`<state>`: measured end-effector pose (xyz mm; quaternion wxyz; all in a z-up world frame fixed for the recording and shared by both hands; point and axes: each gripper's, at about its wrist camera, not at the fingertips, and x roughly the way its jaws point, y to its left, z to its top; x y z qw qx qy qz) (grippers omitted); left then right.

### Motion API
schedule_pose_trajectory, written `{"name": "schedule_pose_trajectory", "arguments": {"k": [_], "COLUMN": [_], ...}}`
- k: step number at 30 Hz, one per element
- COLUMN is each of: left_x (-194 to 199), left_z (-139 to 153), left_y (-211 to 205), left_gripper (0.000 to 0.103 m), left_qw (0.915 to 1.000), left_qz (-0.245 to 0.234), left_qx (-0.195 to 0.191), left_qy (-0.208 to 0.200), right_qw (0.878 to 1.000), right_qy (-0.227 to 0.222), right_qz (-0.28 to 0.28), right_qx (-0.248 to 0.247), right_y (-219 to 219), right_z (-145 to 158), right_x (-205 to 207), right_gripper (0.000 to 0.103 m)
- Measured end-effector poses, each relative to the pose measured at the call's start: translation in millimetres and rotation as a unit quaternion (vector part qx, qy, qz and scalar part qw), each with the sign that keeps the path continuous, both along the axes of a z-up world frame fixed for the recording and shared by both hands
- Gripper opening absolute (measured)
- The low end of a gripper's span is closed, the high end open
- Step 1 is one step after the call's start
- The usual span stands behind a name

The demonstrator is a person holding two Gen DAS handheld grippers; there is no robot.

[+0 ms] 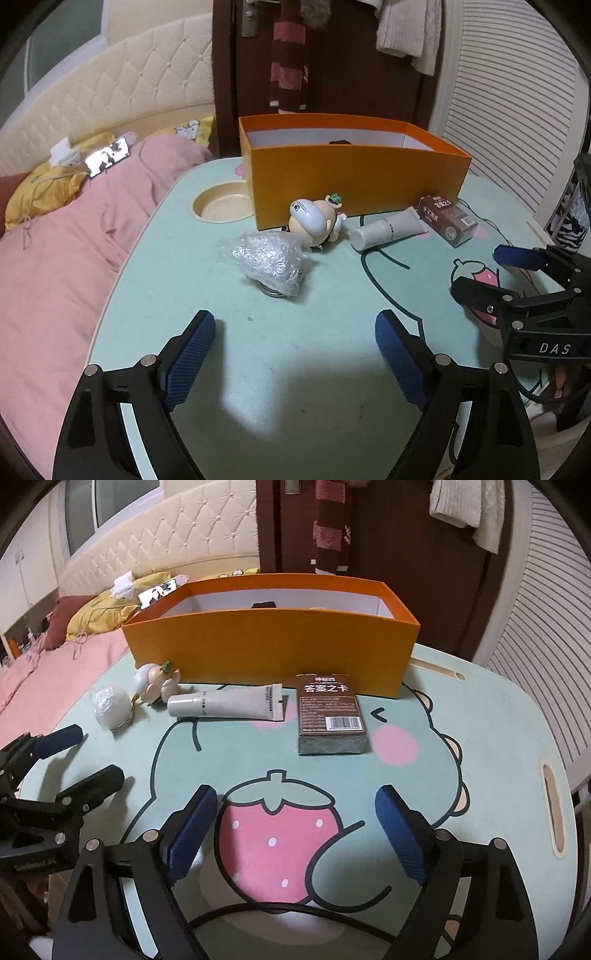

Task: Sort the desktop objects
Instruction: 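Grasp and lift the bubble-wrapped keyring item with the left gripper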

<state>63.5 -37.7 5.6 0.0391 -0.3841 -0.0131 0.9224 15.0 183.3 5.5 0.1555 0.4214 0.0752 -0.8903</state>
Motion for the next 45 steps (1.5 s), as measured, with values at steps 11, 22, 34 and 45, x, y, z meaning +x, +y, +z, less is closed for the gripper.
{"name": "schedule_pose_trajectory", "arguments": {"k": [11,22,34,45], "left_x": [-30.3,-1.7,14.5,16.8], "left_z": [11.5,32.1,7.0,1.1], "left_y": [-17.3,-45.7,-29.9,-20.4], "left_gripper": [0.069,0.032,0.032,0.032], "left_qw": [0.9999,0.9949,0.9997,0.9999], "left_qz": [0.0,0.011,0.004,0.001], "left_qx": [0.012,0.081,0.024,-0.004], "left_qy": [0.004,0.058,-0.004,0.01], "right_qw": [1.0,1.0,1.0,0.999], "right_qy": [0.0,0.0,-0.002,0.027], "right_qz": [0.0,0.001,-0.001,-0.015], "right_qx": [-0.011,-0.014,-0.026,-0.017], "right_y": [3.5,3.6,2.9,7.1], "right_z": [3.1,2.9,3.2,17.9], "right_x": [0.1,0.8,0.0,-19.2], "right_gripper": [0.088,0.088,0.088,0.088]}}
